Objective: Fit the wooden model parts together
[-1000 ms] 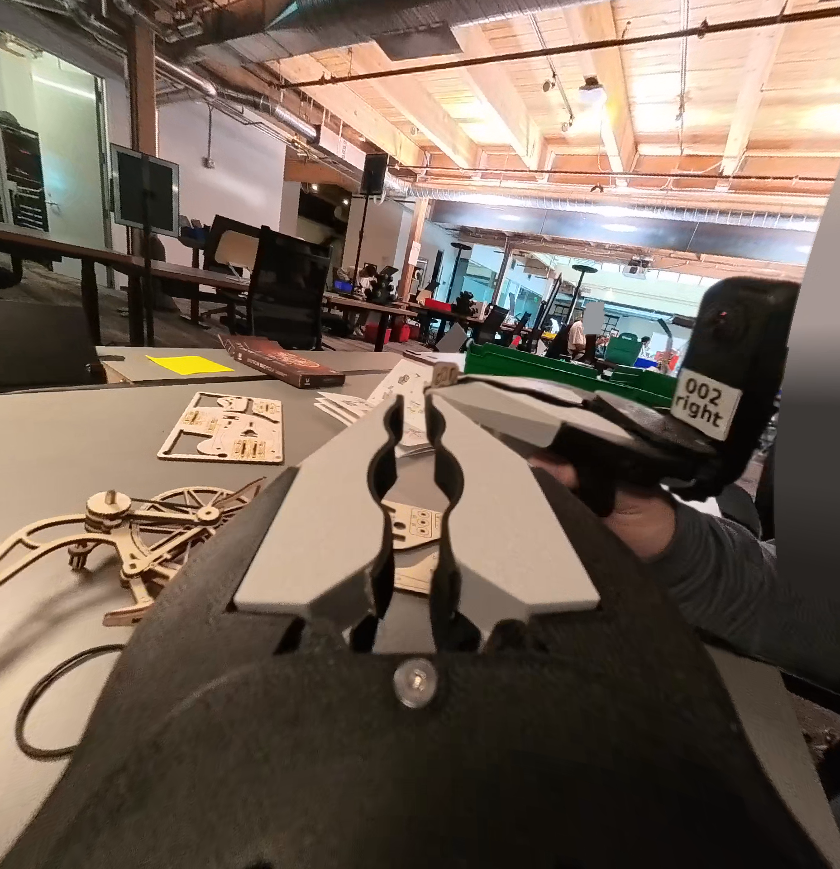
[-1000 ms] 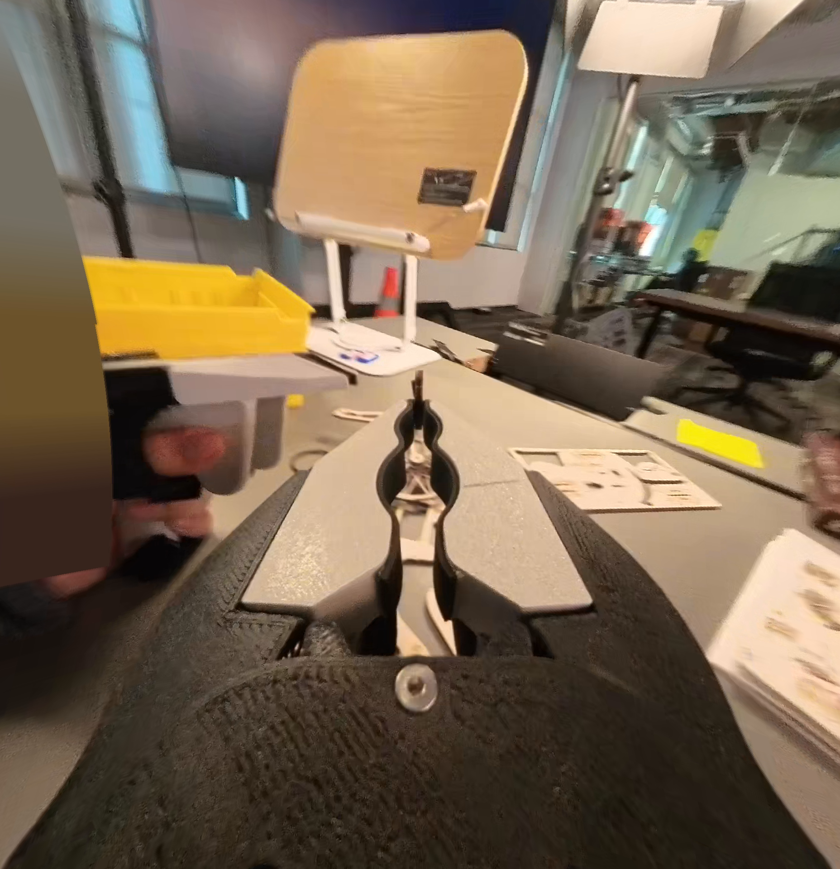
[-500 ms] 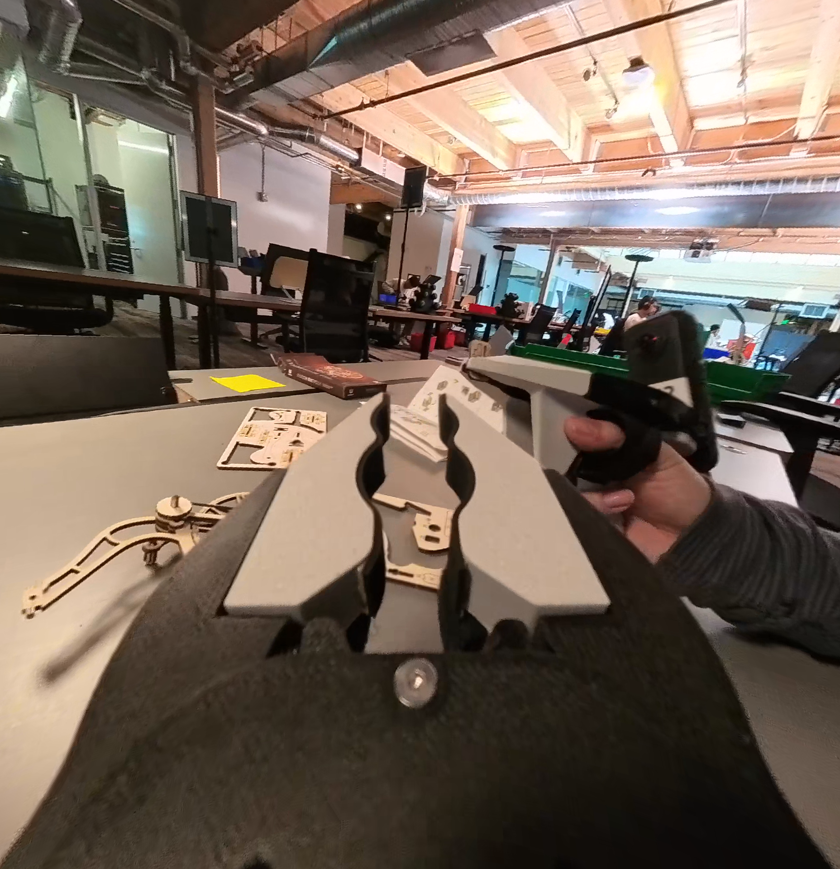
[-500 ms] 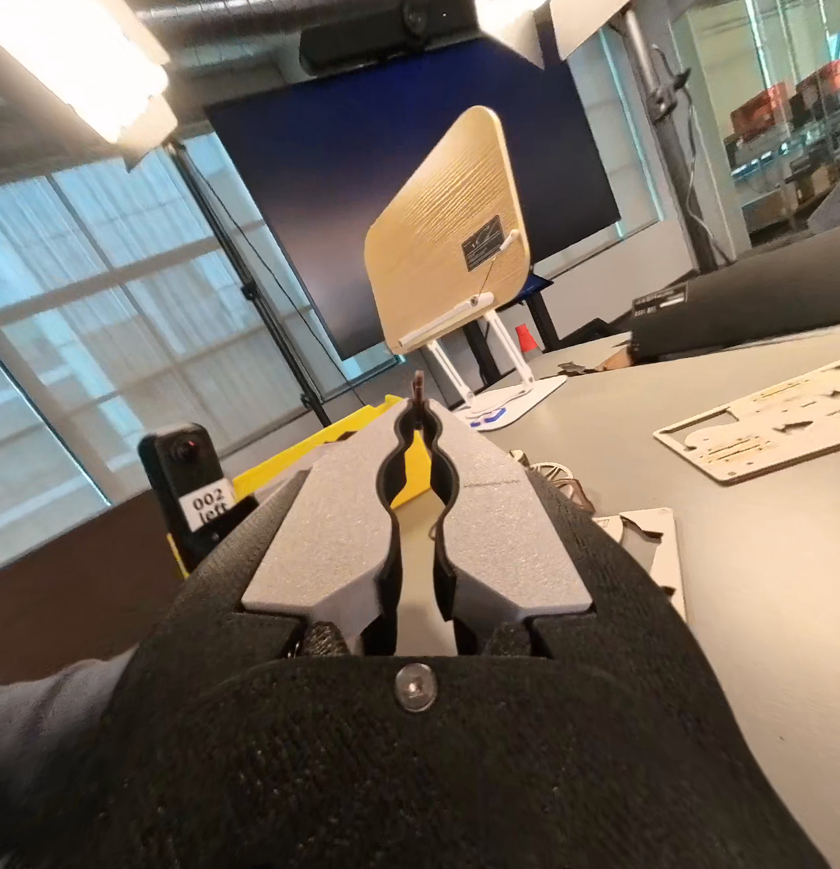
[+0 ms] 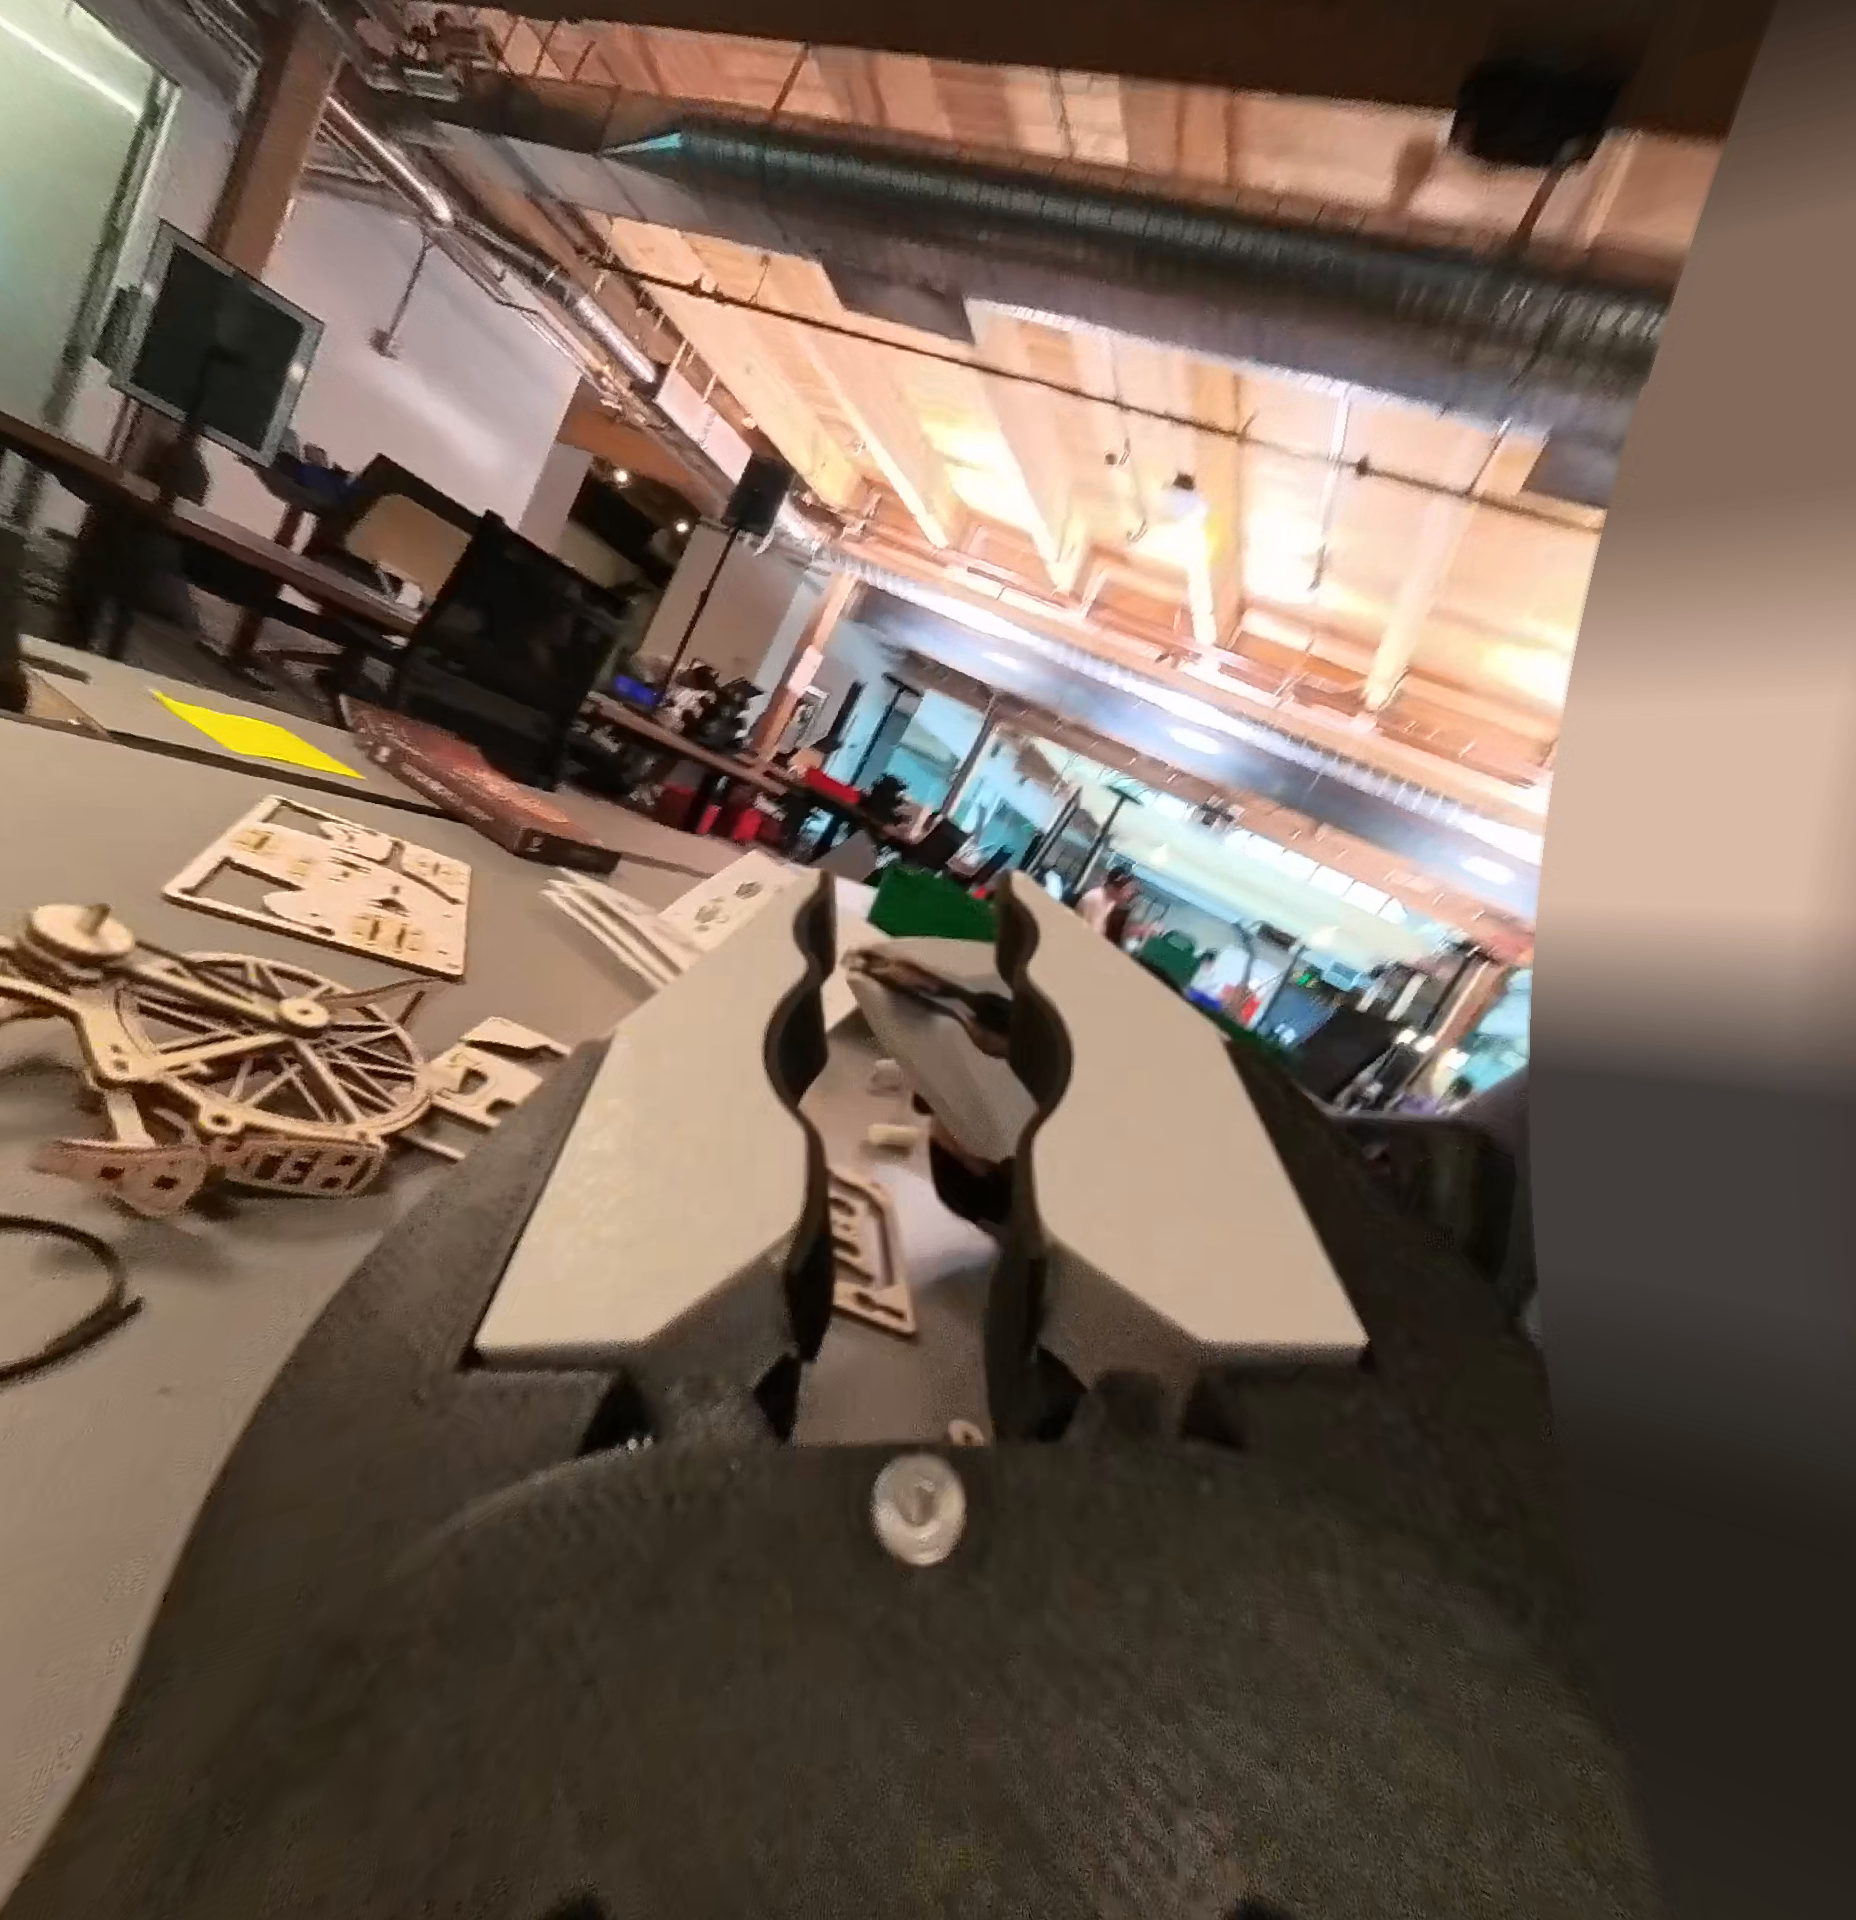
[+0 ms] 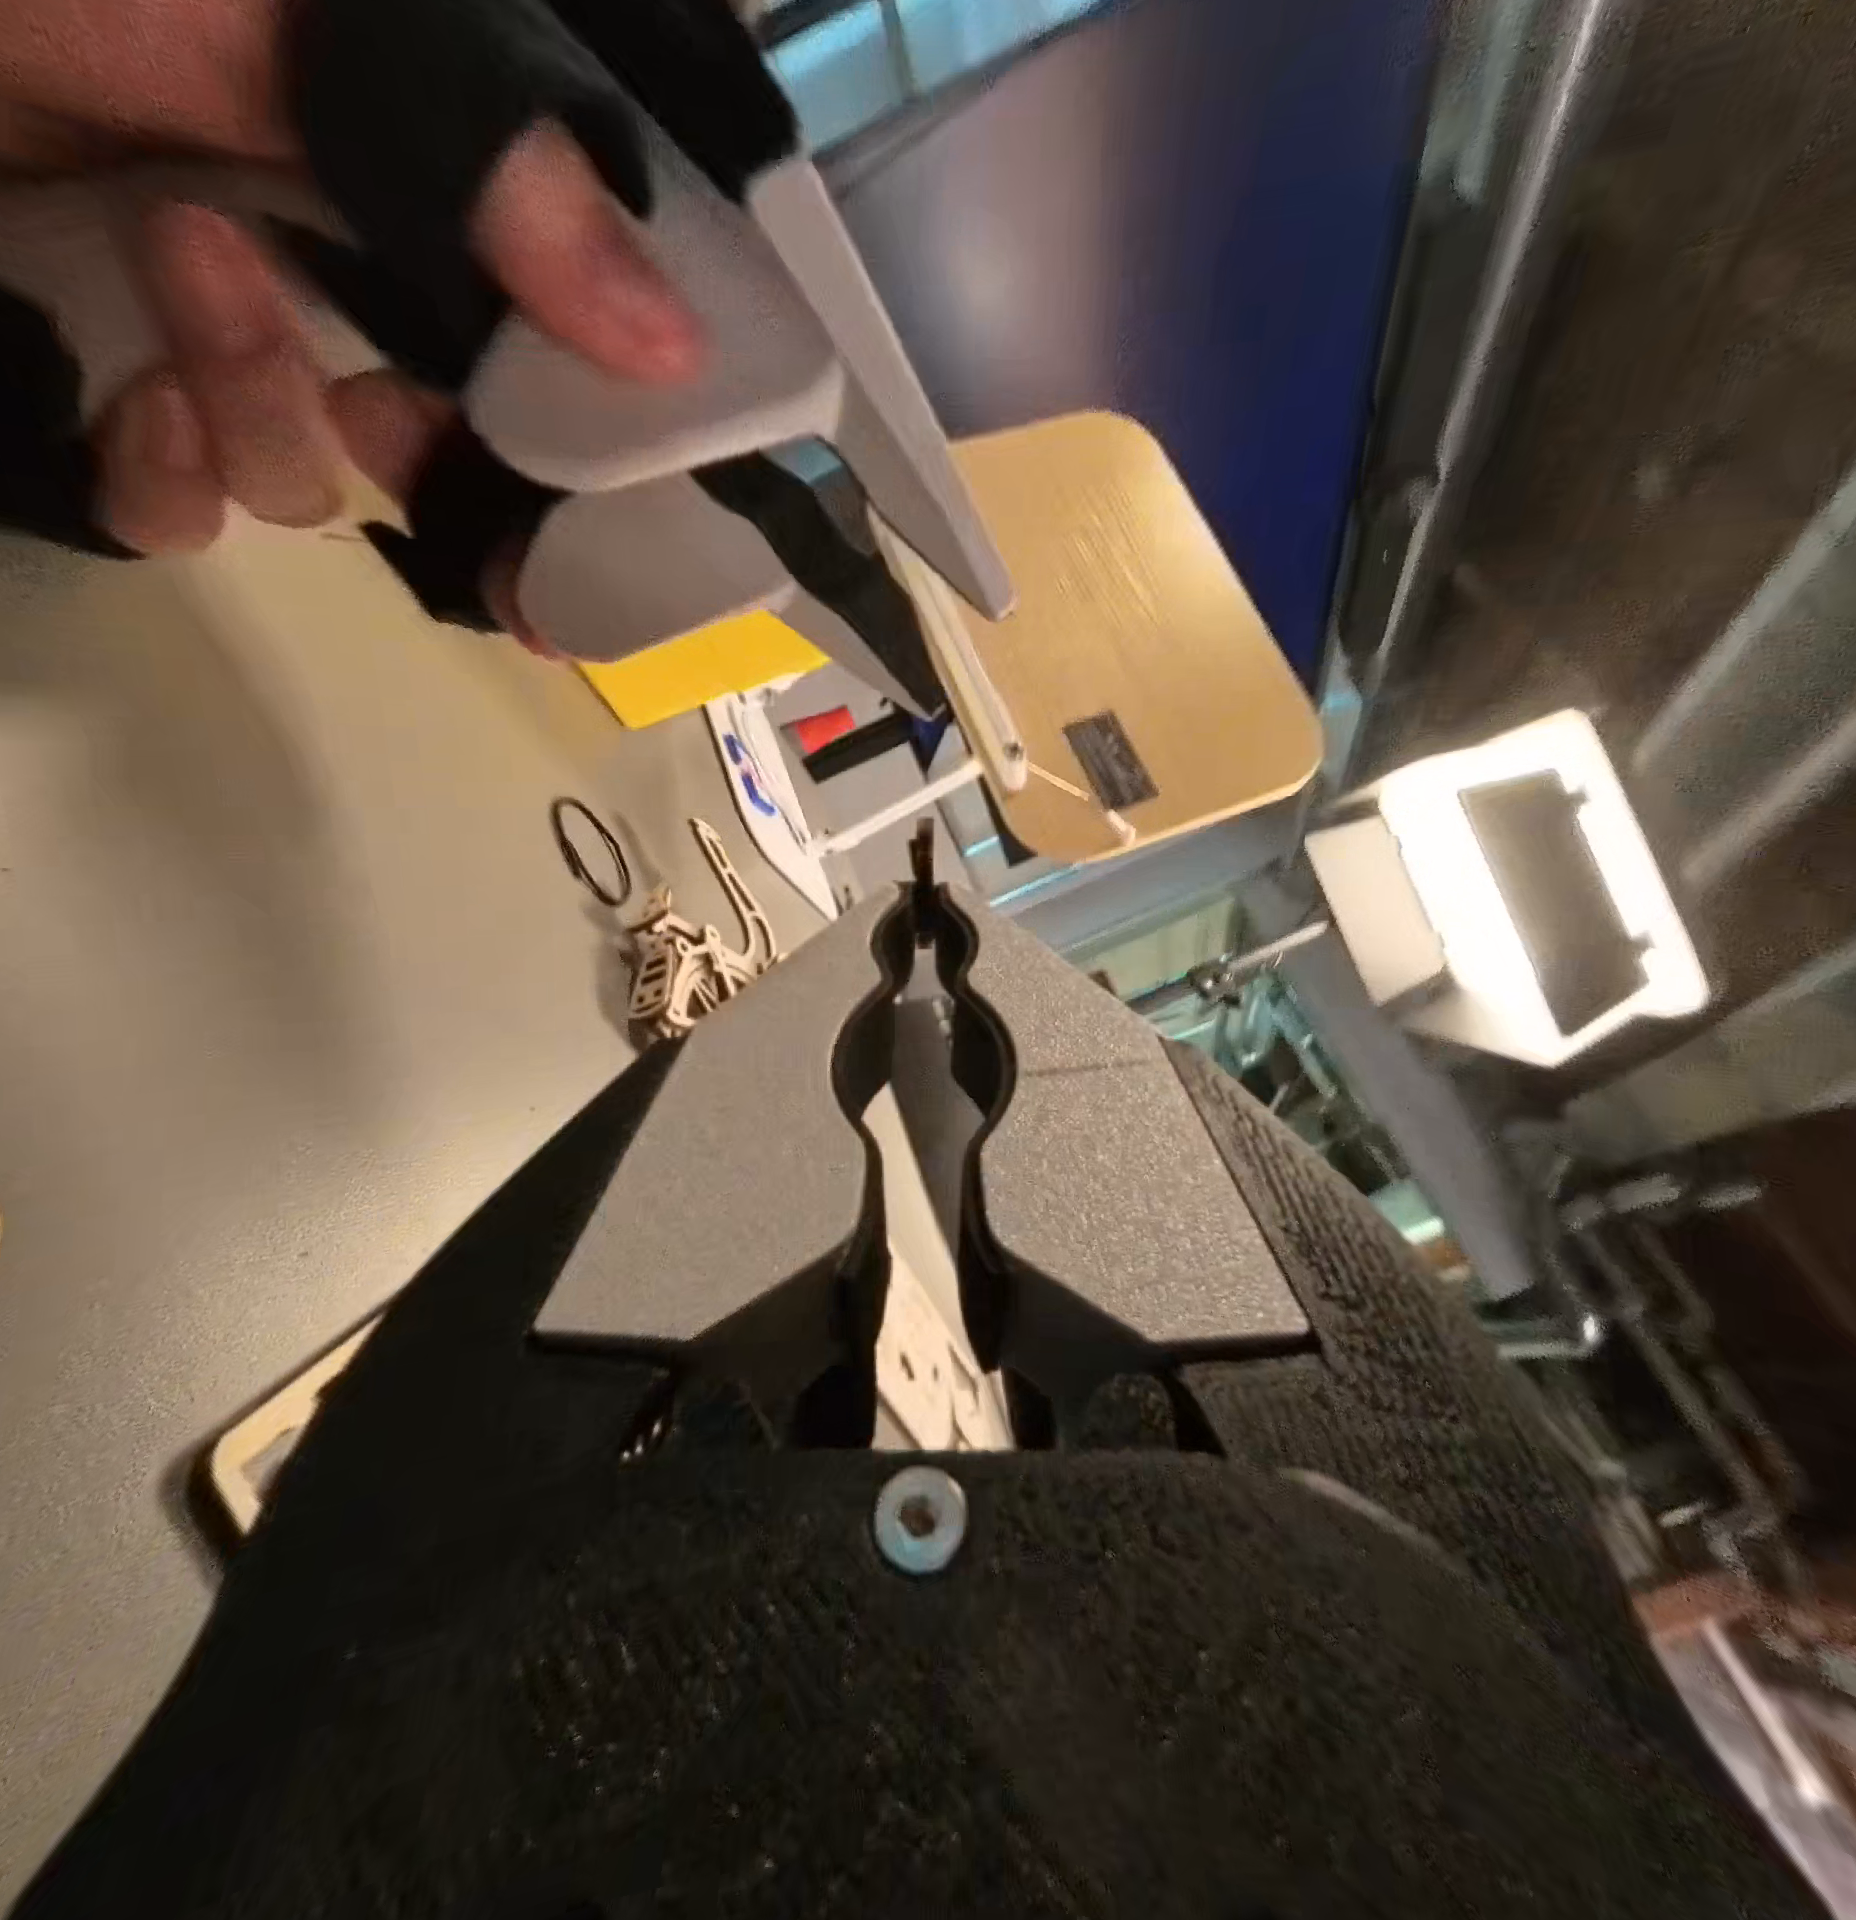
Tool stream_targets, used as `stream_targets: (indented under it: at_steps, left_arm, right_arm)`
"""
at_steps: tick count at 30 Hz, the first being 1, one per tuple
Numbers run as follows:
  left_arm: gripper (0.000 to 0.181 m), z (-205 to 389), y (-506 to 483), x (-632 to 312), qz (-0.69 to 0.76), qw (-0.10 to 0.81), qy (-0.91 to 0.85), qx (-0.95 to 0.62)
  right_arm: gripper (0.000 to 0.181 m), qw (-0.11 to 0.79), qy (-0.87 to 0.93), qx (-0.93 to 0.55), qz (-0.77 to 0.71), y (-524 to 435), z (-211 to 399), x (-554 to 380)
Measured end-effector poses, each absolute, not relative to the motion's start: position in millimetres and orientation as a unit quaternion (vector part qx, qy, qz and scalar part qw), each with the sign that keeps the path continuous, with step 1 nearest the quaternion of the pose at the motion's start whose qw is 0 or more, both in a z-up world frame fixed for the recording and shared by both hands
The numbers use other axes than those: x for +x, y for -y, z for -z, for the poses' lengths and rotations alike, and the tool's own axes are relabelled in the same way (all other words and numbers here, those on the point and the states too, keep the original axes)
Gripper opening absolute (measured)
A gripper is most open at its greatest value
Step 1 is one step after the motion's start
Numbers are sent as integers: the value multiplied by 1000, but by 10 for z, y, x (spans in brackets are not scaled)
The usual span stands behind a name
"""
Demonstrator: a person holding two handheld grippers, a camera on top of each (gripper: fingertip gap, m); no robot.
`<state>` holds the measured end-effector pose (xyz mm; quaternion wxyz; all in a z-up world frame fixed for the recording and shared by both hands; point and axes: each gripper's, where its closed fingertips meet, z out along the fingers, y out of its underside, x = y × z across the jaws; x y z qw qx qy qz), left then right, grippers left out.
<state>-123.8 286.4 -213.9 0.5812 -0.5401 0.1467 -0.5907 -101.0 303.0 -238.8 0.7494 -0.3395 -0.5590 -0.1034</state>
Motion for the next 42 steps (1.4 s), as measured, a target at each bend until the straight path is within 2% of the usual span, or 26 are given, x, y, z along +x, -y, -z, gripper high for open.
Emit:
stream_targets:
  at_steps: [5, 11, 19, 25, 28, 42]
  left_arm:
    - [30, 2120, -2891, -1359, 578, 601, -119, -540]
    - [29, 2171, -2734, -1087, 556, 583, -208, -555]
    - [28, 2259, -2666, -977, 339, 675, -312, -576]
    - [22, 2373, -2700, -885, 335, 648, -334, -597]
    - [14, 2383, -2713, -899, 331, 648, -332, -600]
    - [12, 2442, -2750, -882, 263, 663, -356, -604]
  right_arm:
    - [0, 752, 579, -297, 106, -2870, 2378, -1079]
    - [0, 751, 592, -272, 106, -2812, 2404, -1135]
    - [0, 750, 592, -266, 128, -2912, 2401, -1030]
    - [0, 751, 605, -239, 112, -2803, 2425, -1066]
    - [0, 752, 602, -240, 116, -2809, 2416, -1058]
    - [0, 748, 603, -248, 124, -2848, 2438, -1047]
